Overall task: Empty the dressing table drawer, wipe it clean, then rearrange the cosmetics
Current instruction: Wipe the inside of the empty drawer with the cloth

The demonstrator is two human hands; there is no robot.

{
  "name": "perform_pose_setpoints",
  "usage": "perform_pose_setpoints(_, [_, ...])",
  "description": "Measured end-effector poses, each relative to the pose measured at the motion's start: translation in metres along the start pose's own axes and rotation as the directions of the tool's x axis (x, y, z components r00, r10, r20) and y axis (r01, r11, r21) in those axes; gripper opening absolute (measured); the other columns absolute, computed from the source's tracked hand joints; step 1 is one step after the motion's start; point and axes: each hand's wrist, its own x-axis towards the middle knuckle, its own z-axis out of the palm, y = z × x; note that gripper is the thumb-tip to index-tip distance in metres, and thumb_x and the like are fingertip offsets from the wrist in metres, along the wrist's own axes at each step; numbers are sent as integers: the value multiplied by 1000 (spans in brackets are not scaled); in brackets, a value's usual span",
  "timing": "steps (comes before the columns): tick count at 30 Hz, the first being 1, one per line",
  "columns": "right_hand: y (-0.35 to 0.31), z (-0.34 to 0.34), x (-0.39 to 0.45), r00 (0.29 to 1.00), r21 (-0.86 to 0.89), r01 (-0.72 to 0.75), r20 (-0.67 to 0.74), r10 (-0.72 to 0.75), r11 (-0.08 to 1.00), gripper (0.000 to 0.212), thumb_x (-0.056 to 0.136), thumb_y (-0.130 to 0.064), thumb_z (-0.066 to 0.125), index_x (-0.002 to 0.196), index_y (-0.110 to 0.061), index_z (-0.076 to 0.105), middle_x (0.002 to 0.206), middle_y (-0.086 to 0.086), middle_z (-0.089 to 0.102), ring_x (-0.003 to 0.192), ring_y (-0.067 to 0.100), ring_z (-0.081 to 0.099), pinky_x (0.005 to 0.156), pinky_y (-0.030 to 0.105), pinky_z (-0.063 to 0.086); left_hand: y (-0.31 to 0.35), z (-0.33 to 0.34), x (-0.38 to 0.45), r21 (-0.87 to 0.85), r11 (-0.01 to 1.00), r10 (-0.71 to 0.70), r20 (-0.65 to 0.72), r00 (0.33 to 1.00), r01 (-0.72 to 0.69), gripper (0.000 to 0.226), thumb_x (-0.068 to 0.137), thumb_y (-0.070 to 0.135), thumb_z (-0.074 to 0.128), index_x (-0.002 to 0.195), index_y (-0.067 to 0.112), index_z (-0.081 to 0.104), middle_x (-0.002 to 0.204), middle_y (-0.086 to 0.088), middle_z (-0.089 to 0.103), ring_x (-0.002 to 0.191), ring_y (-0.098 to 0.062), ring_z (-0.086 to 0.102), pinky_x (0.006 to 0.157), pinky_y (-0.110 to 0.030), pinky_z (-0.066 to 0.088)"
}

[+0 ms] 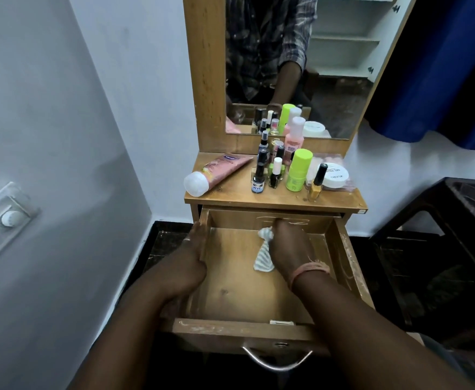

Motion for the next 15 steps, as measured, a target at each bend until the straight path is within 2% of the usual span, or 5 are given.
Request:
perform_pose_setpoints(3, [-6,-5,-15,935,116,208,268,-232,971,16,91,-15,50,88,-19,65,76,6,67,67,30,65,63,35,47,5,6,22,59,994,-70,-284,956,90,38,90,32,49,126,28,61,128,-7,62,114,-26,63,96,-48,54])
perform_pose_setpoints(7, [12,-12,-13,913,79,264,301,-276,961,28,92,-36,50,75,-16,60,58,7,51,47,25,56,50,26,38,3,31,41,-121,949,-313,-496,810,292,44,108,39,36,117,4,61,117,-20,66,109,-40,63,93,-46,50])
perform_pose_setpoints(10, [25,-14,-4,985,-10,-89,151,89,996,15,89,-19,55,101,-13,62,90,10,69,83,30,70,70,29,50,5,39,40,-113,940,-329,-542,773,320,47,110,41,31,121,2,56,123,-24,63,114,-44,59,95,-47,45])
perform_pose_setpoints(12, [17,-11,-7,999,-144,-43,-9,42,989,28,90,-12,52,118,-14,57,106,11,71,98,31,69,79,33,52,5,39,42,-123,922,-376,-519,768,368,57,109,50,27,128,3,54,129,-24,61,121,-44,57,99,-49,42])
perform_pose_setpoints(15, [-14,4,-15,995,-120,35,99,-24,992,31,103,-12,40,131,-9,53,123,16,64,111,35,62,83,33,46,0,39,49,-124,893,-435,-481,761,433,75,104,66,20,134,5,52,134,-22,60,125,-43,56,102,-51,41])
